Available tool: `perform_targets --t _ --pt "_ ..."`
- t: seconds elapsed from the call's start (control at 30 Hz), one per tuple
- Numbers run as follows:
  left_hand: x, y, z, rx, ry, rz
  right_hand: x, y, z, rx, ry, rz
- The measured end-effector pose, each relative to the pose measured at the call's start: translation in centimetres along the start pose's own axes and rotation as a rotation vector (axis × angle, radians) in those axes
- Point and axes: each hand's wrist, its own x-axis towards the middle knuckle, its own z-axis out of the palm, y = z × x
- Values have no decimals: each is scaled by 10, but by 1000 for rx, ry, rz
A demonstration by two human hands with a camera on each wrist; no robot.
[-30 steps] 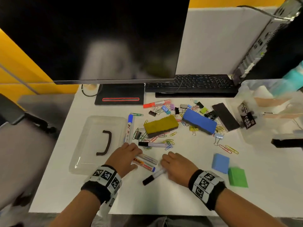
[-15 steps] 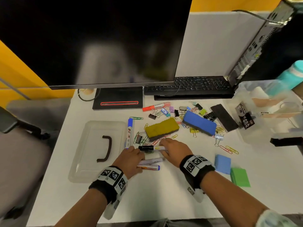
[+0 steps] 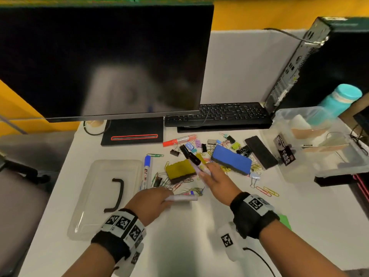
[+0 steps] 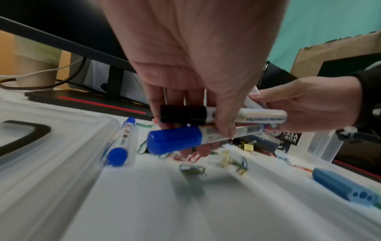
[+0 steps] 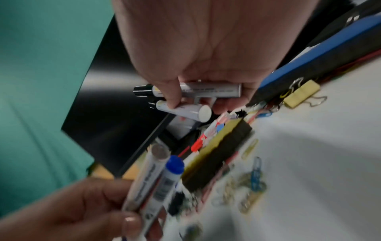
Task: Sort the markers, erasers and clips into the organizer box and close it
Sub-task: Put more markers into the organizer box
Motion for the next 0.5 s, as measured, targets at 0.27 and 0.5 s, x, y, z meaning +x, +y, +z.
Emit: perform_targets --t 0.27,0.5 --pt "40 50 -17 -85 100 -71 -39 -5 -142 -105 306 -68" --pt "85 104 -22 -104 145 -33 -48 53 -300 -929 400 364"
